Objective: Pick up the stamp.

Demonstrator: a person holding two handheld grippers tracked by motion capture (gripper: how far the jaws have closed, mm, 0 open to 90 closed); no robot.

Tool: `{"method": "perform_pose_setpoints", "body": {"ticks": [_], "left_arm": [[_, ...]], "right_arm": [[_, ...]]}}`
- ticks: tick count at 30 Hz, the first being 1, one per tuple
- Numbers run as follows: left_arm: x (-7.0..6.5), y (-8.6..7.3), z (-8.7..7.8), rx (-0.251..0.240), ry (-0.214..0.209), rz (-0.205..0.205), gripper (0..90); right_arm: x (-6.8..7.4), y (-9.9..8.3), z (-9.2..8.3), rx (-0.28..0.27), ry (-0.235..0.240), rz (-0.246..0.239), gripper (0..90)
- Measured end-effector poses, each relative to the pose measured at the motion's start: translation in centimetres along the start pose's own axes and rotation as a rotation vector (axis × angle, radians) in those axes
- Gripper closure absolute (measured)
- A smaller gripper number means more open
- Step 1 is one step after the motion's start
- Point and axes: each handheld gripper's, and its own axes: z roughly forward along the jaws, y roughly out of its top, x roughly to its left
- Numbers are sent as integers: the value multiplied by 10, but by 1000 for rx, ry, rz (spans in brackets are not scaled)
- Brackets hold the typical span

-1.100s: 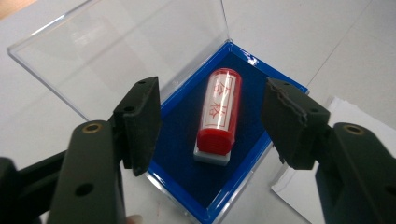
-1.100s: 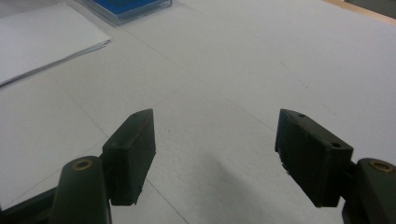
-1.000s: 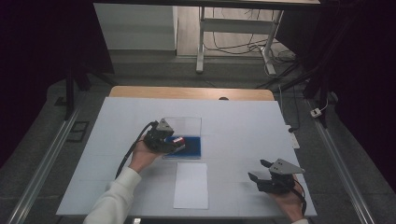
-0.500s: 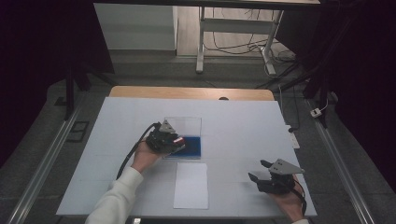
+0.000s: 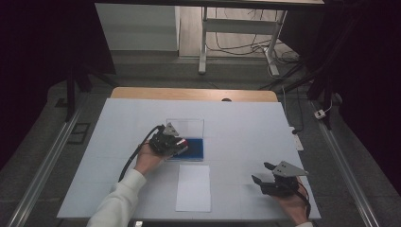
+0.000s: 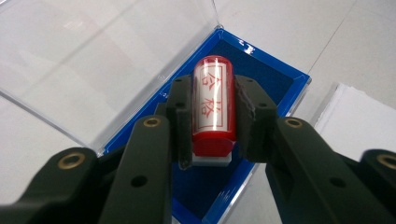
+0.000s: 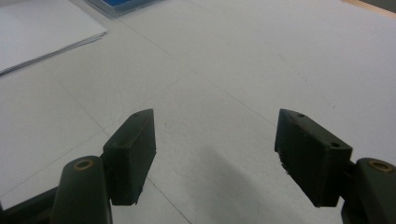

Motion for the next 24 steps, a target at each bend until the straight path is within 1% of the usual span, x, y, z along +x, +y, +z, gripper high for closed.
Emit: {"method": "perform_pose_setpoints", "body": {"ticks": [6,10,13,18,24], "left_arm": [[0,0,0,-4,0,9,702],[0,0,0,-5,13,10,702],[-1,1,-3,-11,14,9,703],[1,3,-11,-20,9,12,703],[1,6,-21,-40,-2,5,703]], "right_arm": [[0,0,0,1,0,0,288],[0,0,0,-5,0,3,288],[0,0,0,-2,-3,0,288],[0,0,0,-1,-3,-1,289],[0,0,0,2,-8,-3,288]]}}
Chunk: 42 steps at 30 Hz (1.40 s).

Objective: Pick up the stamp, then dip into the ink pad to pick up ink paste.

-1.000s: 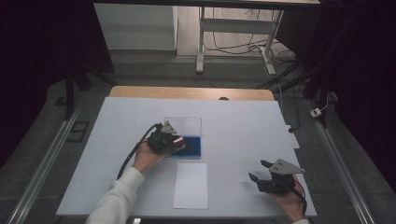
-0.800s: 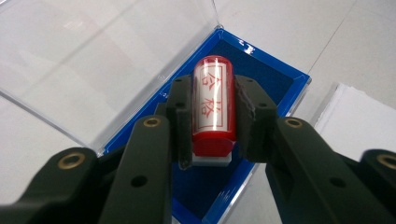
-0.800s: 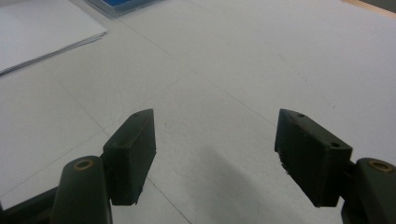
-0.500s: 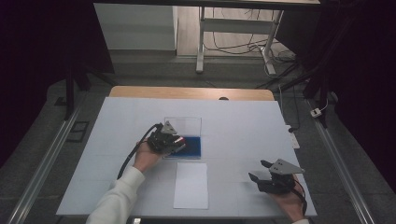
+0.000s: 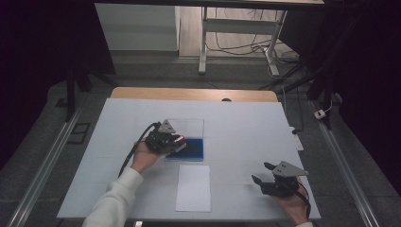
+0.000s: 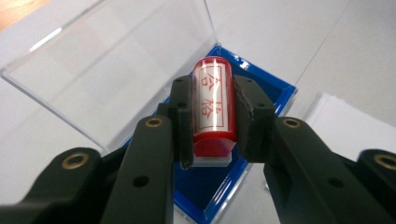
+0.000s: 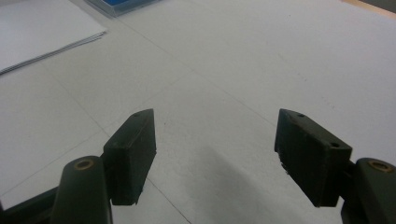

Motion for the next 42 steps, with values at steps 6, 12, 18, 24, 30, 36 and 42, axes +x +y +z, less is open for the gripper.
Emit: {"method": "perform_pose_setpoints", "body": {"ticks": [6,12,18,24,30,36,42], "left_arm": [[-2,8,-9,-18,-13,10,703],[-3,13,-11,-8,-12,16,703],[-2,14,-4,16,-16,9,703],[1,15,2,36,-20,3,703],[3,14,8,56,-11,3,703],[2,14,11,63,-11,12,703],[2,13,15,73,-12,11,703]], "right_arm": [[0,0,0,-1,-1,1,288],[0,0,0,-5,2,3,288],[0,1,0,-3,5,-4,288],[1,0,0,4,2,0,288],[1,0,1,7,3,2,289],[1,0,1,10,9,2,289],[1,0,1,10,10,3,289]]}}
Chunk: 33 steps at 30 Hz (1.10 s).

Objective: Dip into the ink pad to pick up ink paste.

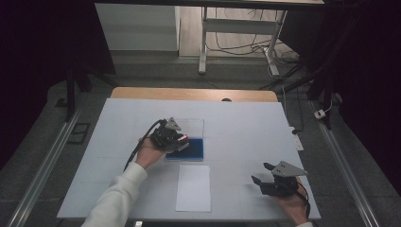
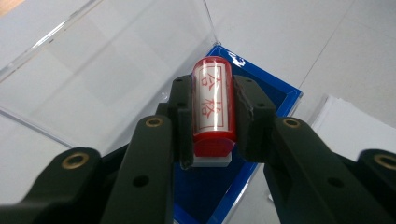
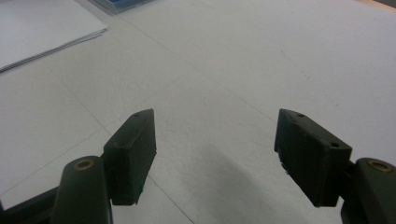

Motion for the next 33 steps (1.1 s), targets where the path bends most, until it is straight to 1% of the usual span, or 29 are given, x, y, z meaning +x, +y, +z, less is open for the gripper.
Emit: {"method": "perform_pose_setpoints", "body": {"ticks": [5,10,22,28,33], "left_arm": [[-2,0,3,0,6,10,703],[-3,1,5,-3,3,10,703],[-4,-2,12,18,-6,19,703],[-3,-5,13,15,-11,9,703],[-2,-6,13,22,-14,11,703]], "right_arm": [[0,0,0,1,0,-1,290],[0,0,0,4,-4,-2,290],[-1,-1,0,3,0,-1,289],[-1,-1,0,4,-1,-3,290],[-1,-1,0,6,-1,-2,290]]}}
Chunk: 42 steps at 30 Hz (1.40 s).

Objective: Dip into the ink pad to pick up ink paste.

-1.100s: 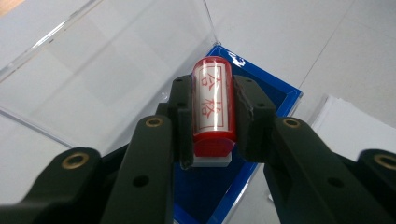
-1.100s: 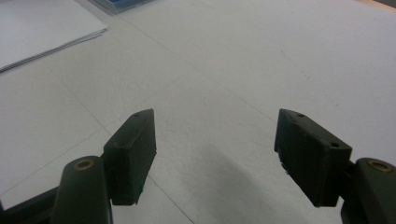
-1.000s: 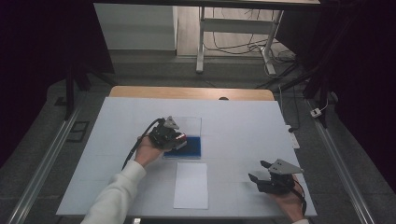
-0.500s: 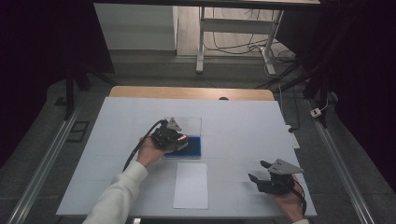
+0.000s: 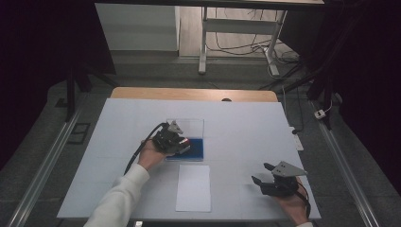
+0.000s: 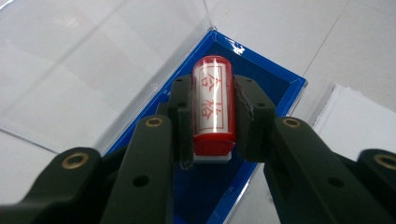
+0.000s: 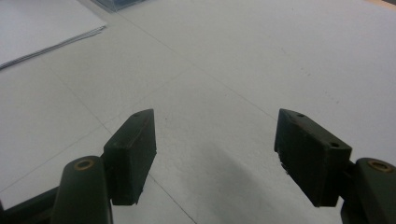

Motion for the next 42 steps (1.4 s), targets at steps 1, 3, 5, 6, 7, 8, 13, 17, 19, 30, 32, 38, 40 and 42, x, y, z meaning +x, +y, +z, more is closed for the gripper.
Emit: {"method": "perform_pose_setpoints", "body": {"ticks": [1,3,5,6,7,8,13,17,19,30,32,38,40,42], "left_arm": [[0,0,0,1,0,0,703],[0,1,0,7,-1,-1,703],[0,1,0,15,-1,-3,704],[0,2,0,20,0,0,705],[-1,3,0,25,2,-2,705],[-1,4,0,34,6,2,705],[-2,10,1,82,11,-2,706],[-2,14,1,111,10,-12,707],[-3,15,2,125,15,-7,708],[-4,14,5,131,22,-11,709],[-5,13,5,128,23,-11,709],[-5,12,6,117,29,-21,709],[-6,11,6,110,32,-20,710],[-7,11,6,110,39,-13,710]], "right_arm": [[0,0,0,0,0,0,290],[0,0,0,1,0,1,290],[0,0,0,1,0,0,290],[0,0,0,1,-1,-1,290],[0,0,0,1,-1,-1,290],[0,0,0,1,-1,-1,290],[1,0,0,3,-5,-2,290],[1,0,0,2,0,-1,290],[1,0,0,2,0,-1,290],[2,1,2,8,1,-7,290],[3,2,2,11,-5,-8,290],[3,2,2,11,1,-6,290],[3,2,2,11,1,-5,290],[4,2,2,8,2,-7,290]]}}
